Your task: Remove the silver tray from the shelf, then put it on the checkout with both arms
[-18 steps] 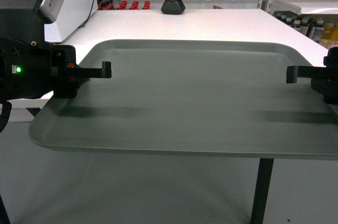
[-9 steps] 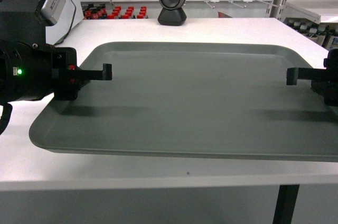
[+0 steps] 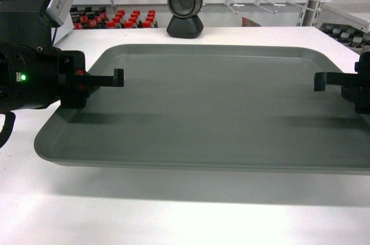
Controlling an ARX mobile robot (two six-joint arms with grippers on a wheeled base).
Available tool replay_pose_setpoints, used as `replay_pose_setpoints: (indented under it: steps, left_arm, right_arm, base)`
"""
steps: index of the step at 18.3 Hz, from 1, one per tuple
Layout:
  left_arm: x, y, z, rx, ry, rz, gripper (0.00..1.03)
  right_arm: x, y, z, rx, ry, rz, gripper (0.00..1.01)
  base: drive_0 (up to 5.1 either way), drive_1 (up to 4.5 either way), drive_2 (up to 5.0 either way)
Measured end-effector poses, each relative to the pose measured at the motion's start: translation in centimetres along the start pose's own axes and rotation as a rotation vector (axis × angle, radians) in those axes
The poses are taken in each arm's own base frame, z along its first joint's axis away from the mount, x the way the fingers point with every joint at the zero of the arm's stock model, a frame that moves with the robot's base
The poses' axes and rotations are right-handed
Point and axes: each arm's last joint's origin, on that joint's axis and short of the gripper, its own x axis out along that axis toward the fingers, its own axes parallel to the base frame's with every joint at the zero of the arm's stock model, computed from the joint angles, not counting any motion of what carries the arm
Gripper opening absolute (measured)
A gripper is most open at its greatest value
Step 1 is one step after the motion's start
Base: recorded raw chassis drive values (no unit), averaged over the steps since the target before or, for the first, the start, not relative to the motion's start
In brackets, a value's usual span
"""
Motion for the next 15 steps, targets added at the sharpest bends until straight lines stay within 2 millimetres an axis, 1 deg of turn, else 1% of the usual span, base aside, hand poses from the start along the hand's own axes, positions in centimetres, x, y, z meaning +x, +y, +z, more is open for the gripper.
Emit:
replay_pose_setpoints:
  steps: [9, 10, 11, 12, 13, 15]
  left_arm:
    - [0.0, 0.0, 0.0, 0.0, -0.001, 0.0, 0.04]
    - [0.0, -0.1, 0.1, -0.008, -0.019, 0.029, 0.04]
    - [0.5, -0.8, 0.4, -0.018, -0.103, 0.149, 0.04]
    - [1.0, -1.2, 0.7, -0.017, -0.134, 0.251, 0.04]
    - [1.4, -1.5, 0.6, -0.012, -0.13, 0.324, 0.04]
    - [2.7, -1.9, 0.1, 0.004, -0.091, 0.397, 0.04]
  right_arm:
    - [0.0, 0.0, 0.0, 0.0, -0.001, 0.0, 0.03]
    - [0.3, 0.1, -0.2, -0.013, -0.101, 0.032, 0.03]
    - [0.8, 0.0, -0.6, -0.039, -0.209, 0.061, 0.03]
    - [1.4, 0.0, -0.8, -0.074, -0.264, 0.059, 0.03]
    - [1.9, -0.1, -0.6, -0.1, -0.32, 0.063, 0.03]
    - [2.5, 0.3, 0.5, -0.144, -0.359, 0.077, 0.03]
  base:
    - [0.0, 0.0, 0.0]
    - [0.0, 0.0, 0.0]
    - [0.0, 0.0, 0.0]
    - [0.0, 0.0, 0.0]
    - [0.0, 0.0, 0.0]
    - [0.0, 0.0, 0.0]
